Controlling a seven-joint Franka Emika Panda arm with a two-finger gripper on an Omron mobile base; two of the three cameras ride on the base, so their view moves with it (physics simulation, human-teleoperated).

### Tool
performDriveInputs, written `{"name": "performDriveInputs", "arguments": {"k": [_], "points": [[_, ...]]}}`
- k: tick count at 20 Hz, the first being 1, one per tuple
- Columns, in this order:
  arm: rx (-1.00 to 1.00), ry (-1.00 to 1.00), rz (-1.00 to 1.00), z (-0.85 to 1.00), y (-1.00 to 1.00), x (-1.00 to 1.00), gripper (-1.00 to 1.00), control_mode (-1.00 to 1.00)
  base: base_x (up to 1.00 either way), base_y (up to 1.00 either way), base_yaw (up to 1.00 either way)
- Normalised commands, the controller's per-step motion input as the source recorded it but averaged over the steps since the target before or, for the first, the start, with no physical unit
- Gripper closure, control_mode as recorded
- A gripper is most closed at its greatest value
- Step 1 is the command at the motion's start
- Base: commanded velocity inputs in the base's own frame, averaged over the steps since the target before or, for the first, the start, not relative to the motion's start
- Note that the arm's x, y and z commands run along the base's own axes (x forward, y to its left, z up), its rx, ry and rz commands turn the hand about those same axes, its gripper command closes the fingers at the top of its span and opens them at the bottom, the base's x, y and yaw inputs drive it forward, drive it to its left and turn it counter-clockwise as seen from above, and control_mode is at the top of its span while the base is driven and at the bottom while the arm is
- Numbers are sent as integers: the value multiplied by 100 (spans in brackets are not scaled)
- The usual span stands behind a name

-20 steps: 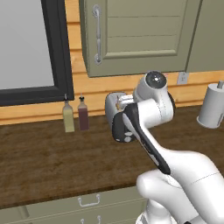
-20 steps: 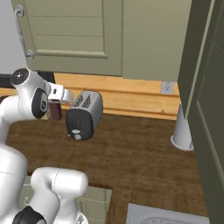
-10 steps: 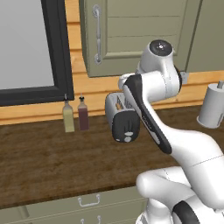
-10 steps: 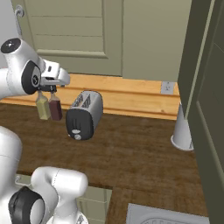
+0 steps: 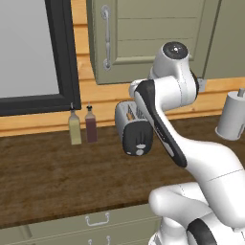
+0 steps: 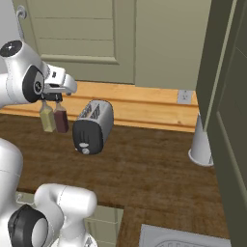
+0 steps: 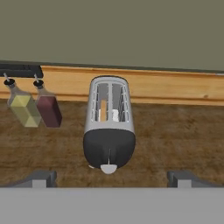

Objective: Start the toaster. Once the lever pops up, take the bread to the plate on the dining counter.

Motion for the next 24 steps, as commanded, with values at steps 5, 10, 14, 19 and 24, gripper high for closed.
{"name": "performDriveInputs", "arguments": {"k": [5, 10, 14, 19, 24], "points": [[0, 0, 0, 0, 0, 0, -100, -100, 0, 0, 0], [0, 0, 0, 0, 0, 0, -100, -100, 0, 0, 0], [0, 0, 0, 0, 0, 0, -100, -100, 0, 0, 0], [0, 0, 0, 0, 0, 0, -100, -100, 0, 0, 0], [0, 0, 0, 0, 0, 0, -100, -100, 0, 0, 0]]}}
